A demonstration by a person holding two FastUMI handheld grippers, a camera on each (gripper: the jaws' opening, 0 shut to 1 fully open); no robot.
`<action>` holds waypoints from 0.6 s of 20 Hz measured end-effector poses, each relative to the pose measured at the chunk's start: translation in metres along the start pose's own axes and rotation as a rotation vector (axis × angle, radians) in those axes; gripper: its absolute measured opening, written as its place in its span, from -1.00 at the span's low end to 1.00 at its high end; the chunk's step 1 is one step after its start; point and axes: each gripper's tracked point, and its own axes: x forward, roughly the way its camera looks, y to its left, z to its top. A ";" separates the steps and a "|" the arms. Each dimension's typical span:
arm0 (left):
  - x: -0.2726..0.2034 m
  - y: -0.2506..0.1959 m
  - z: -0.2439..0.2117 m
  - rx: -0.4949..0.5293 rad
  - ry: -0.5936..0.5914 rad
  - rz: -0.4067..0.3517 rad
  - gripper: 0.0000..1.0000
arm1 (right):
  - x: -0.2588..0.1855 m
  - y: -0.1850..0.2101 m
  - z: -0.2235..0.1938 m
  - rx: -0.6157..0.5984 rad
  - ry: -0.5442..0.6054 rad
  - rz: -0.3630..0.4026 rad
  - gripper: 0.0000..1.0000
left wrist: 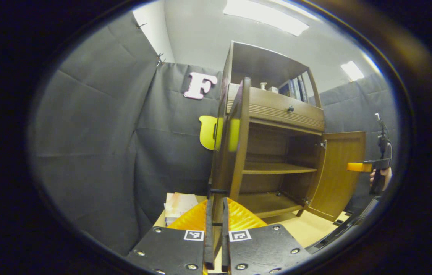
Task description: Open the right door of the double-door shoe cabinet with the right hand, and open the left door with the left hand.
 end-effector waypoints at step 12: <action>0.002 -0.171 0.026 -0.013 -0.033 0.047 -0.89 | -0.028 -0.021 -0.011 -0.043 0.000 0.205 0.96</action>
